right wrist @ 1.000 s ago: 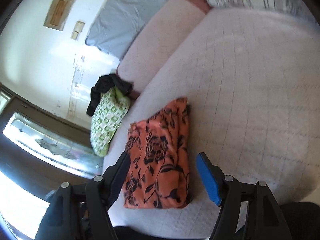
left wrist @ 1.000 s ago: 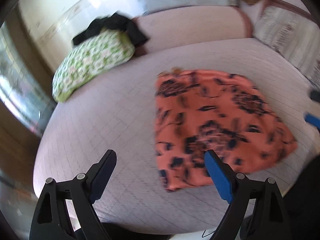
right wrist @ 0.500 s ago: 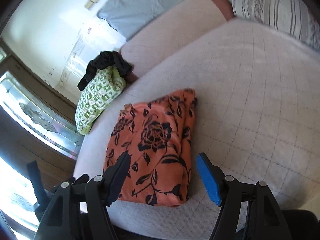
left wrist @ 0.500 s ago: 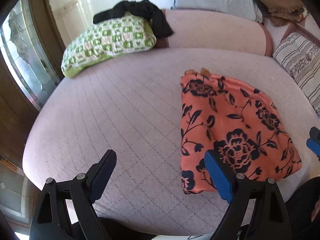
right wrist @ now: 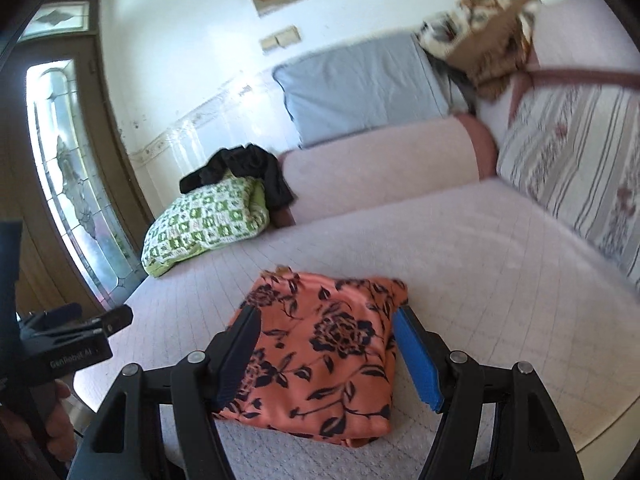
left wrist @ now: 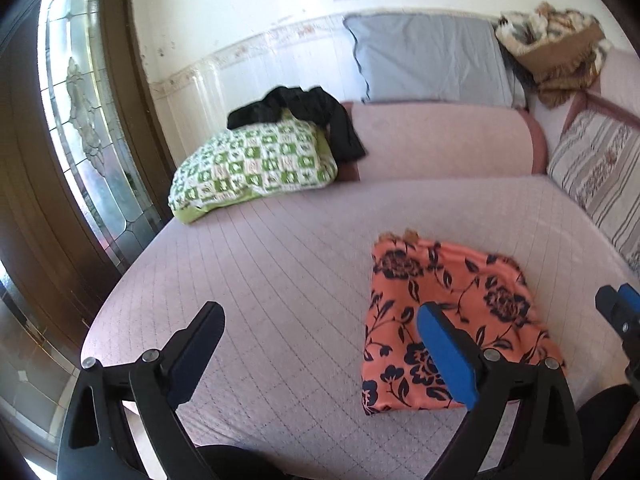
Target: Fold small clothes
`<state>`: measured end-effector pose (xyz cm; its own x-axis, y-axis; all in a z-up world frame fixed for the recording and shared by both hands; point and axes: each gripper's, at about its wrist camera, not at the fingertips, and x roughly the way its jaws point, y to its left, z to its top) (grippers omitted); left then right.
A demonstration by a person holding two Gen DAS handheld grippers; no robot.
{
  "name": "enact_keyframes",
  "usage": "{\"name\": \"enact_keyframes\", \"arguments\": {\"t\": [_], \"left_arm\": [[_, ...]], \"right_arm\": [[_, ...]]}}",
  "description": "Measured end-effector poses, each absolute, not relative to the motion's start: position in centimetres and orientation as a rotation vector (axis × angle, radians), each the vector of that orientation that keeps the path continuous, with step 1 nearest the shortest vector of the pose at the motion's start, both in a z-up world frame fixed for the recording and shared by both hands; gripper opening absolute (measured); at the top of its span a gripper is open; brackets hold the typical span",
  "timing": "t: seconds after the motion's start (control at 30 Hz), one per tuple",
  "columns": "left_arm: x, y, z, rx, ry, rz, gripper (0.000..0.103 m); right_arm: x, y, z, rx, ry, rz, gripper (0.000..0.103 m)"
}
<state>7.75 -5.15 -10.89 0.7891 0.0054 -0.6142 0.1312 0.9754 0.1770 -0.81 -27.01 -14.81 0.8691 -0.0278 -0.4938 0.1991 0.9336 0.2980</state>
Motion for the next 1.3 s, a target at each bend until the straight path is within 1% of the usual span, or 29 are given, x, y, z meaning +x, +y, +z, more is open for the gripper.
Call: {"name": "enact_keyframes", "arguments": {"t": [0.17,0.43,0.73,1.3], "left_arm": [[6.8,-4.3,-9.3,0.225,0.602,0.007,0.099],[5.5,-2.2,-6.9,0.172,0.573,0.023,0.099],[2.8,0.7,-2.9,0.099,0.509,0.04,0.099],[-0.1,4.0,0.3,0.054,0.439,0.09,0.099]], "right_arm": [[-1.9,-25.5,-12.7,0.329,0.464,-0.101,0.073],[-2.6,-23.1,-10.0,0.277,0.461,-0.105,0.073],[-4.6,-20.8,-6.2,0.219,0.408,-0.092,0.073],[-6.9,-17.8,-3.4,0.13,0.354,-0.048,0.074]]}}
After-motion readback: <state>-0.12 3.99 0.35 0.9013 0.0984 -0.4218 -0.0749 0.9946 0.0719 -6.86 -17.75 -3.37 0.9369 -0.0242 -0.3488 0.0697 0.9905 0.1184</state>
